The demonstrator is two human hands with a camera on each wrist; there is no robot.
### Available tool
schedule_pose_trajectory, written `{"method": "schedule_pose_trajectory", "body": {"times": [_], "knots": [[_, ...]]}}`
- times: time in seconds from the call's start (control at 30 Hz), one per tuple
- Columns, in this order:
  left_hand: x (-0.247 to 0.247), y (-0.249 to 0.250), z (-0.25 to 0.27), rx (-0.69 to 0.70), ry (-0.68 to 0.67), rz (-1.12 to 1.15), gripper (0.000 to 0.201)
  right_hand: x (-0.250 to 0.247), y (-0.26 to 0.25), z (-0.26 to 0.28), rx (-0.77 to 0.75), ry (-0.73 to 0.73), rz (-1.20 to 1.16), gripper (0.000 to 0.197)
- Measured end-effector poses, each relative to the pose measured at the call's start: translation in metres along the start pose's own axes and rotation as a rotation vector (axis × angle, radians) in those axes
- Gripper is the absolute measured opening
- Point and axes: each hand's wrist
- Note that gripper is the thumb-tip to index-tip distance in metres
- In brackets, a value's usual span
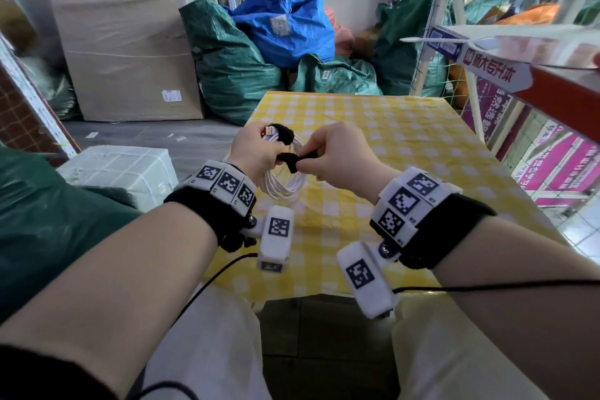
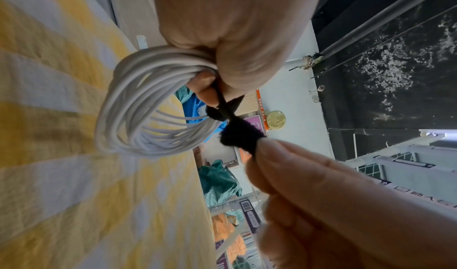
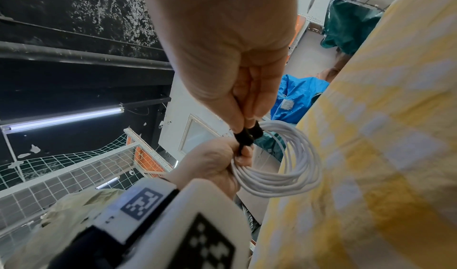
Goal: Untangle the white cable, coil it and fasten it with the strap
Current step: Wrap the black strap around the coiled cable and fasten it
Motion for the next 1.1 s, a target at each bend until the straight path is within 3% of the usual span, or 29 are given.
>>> {"method": "schedule_pose_trajectory", "body": {"times": [0.2, 0.37, 0.53, 0.63, 0.77, 0.9, 1.1], "knots": [[0.0, -0.004, -0.004, 0.149, 0.053, -0.218, 0.026, 0.003, -0.001, 0.002, -0.002, 0.003, -0.024, 0.006], [0.006, -0.005, -0.001, 0.352, -0.051, -0.594, 0.029, 0.007, 0.003, 0.002, -0.008, 0.01, 0.017, 0.011], [0.007, -0.006, -0.005, 0.344, -0.042, -0.644, 0.029, 0.004, 0.004, 0.003, -0.015, 0.019, 0.018, 0.005], [0.006, 0.001, -0.005, 0.296, -0.104, -0.537, 0.024, -0.005, 0.006, 0.001, 0.024, 0.018, -0.07, 0.01], [0.008, 0.014, -0.003, 0.068, -0.29, -0.095, 0.023, -0.014, 0.011, -0.006, 0.145, -0.042, -0.392, 0.012], [0.009, 0.026, 0.003, -0.03, -0.381, 0.054, 0.024, -0.022, 0.011, -0.006, 0.196, -0.147, -0.644, 0.003], [0.009, 0.034, 0.014, -0.088, -0.512, 0.19, 0.018, -0.024, 0.02, -0.018, 0.317, 0.03, -0.715, 0.024]]}}
Point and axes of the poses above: each hand's wrist, its own z-axis away from the middle knuckle, its own x-axis out of the palm, y = z × x, and after that the axes turned 11 degrees about x, right-handed
